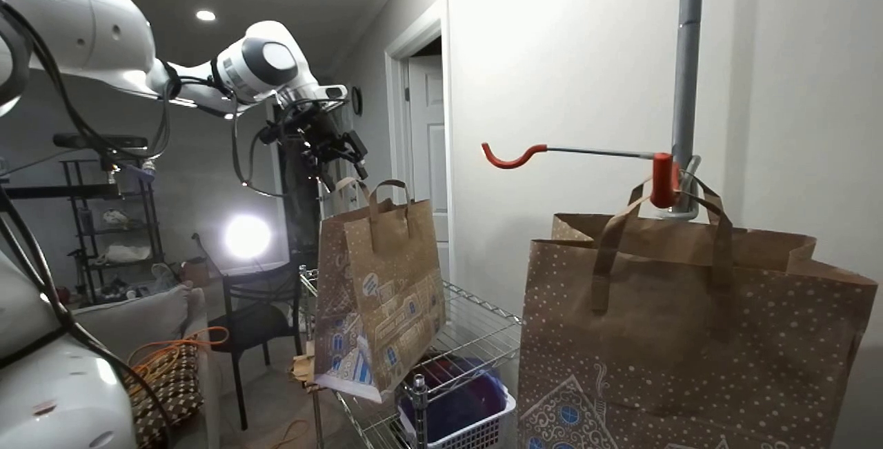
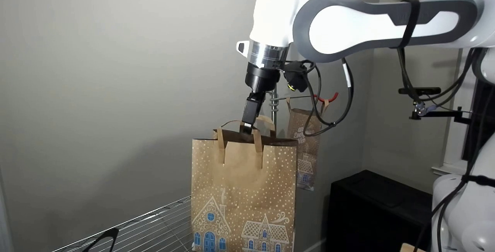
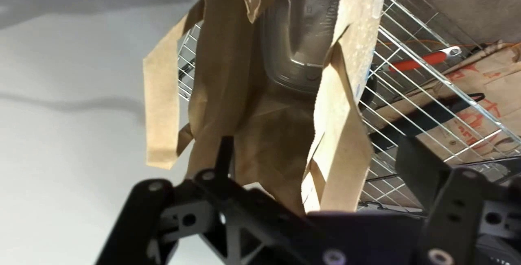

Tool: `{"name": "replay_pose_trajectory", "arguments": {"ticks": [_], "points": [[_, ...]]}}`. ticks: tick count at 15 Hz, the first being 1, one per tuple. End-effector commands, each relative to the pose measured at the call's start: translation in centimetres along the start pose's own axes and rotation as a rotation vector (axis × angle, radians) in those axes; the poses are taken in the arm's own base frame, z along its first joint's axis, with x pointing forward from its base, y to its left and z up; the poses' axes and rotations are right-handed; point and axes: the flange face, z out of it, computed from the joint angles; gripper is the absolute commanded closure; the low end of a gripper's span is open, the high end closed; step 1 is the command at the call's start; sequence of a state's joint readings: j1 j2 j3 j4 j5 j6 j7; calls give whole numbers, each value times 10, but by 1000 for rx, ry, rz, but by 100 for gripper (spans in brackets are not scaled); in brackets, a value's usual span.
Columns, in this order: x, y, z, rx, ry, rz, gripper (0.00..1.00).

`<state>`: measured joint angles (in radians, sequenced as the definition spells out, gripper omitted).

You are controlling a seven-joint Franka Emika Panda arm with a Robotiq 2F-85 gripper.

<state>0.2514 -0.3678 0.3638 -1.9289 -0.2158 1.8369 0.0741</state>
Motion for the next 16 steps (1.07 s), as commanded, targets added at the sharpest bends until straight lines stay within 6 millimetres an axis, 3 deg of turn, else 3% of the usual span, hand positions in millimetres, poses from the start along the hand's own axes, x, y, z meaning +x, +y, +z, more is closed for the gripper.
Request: {"name": "replay_pose_trajectory", "arguments": {"ticks": [1, 9, 16], "points": [[1, 6, 10, -86, -3, 89, 0], [-1, 40, 43, -127, -39, 318, 0], [-4, 42, 41, -163, -42, 307, 0]]}}
